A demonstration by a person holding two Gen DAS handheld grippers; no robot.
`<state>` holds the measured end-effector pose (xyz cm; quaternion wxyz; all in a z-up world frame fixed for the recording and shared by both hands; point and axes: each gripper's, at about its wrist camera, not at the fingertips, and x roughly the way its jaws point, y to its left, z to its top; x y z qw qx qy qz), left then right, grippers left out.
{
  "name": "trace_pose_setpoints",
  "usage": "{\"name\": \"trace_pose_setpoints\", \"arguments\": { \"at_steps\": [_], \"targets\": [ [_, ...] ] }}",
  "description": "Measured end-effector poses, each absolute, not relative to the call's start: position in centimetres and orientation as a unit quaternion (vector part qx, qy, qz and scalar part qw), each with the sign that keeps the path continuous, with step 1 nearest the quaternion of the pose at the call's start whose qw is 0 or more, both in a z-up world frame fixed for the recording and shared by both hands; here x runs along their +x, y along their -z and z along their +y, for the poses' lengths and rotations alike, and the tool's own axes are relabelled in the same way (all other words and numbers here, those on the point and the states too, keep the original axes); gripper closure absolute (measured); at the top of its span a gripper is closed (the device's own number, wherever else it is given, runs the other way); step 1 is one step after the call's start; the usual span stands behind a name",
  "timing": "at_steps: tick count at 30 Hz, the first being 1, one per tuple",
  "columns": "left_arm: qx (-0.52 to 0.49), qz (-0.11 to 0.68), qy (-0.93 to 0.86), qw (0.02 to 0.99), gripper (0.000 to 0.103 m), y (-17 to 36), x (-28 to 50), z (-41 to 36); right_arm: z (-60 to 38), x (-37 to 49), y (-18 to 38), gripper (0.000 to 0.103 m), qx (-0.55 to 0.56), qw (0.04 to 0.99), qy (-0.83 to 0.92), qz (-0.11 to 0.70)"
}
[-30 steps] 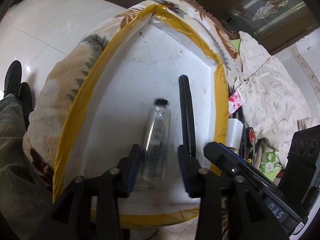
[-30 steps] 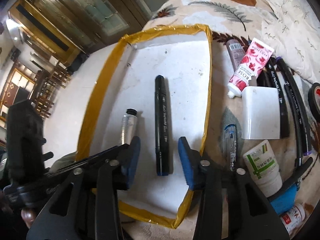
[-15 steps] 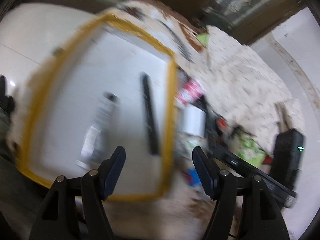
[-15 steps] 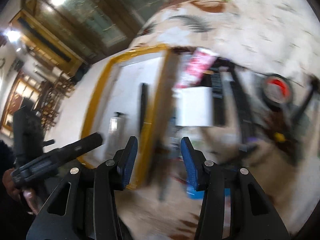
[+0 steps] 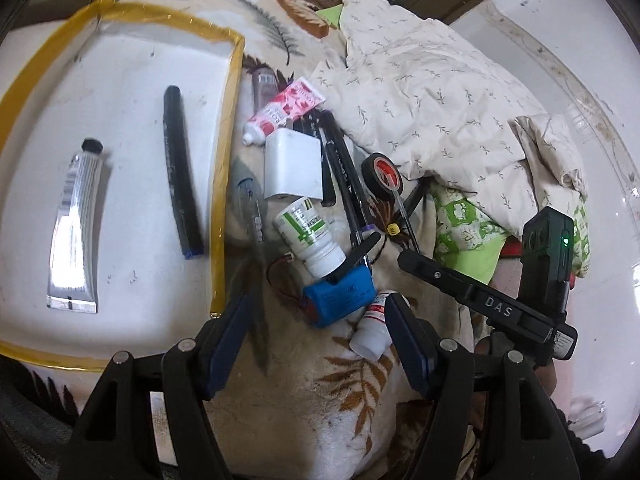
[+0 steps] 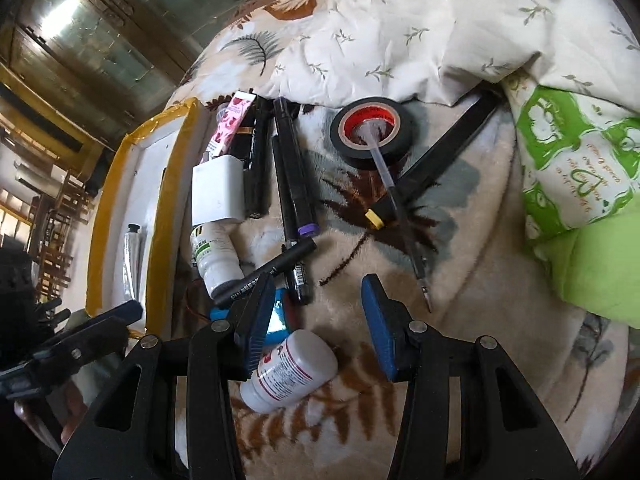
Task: Organize objects
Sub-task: 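Withdraw both tools from the tray back over the clutter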
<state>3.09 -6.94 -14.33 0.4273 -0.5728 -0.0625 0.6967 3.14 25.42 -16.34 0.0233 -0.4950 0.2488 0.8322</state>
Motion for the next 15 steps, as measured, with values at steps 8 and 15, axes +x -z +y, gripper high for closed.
{"name": "trace_pose_setpoints", "arguments": {
  "at_steps": [8,15],
  "targets": [
    [-0.559,-0.022,-0.695,0.451,0.036,14.0,4.5,-5.3,24.9,2.2,16.8,0.058,-0.5,0.005,-0.831,0.243],
    [-0.532,0.047,-0.685,0.496,0.038,12.7,6.9,-2.4,27.7,4.0,14.8,0.058,-0.452,0.078,-0.851,0.255]
  ]
}}
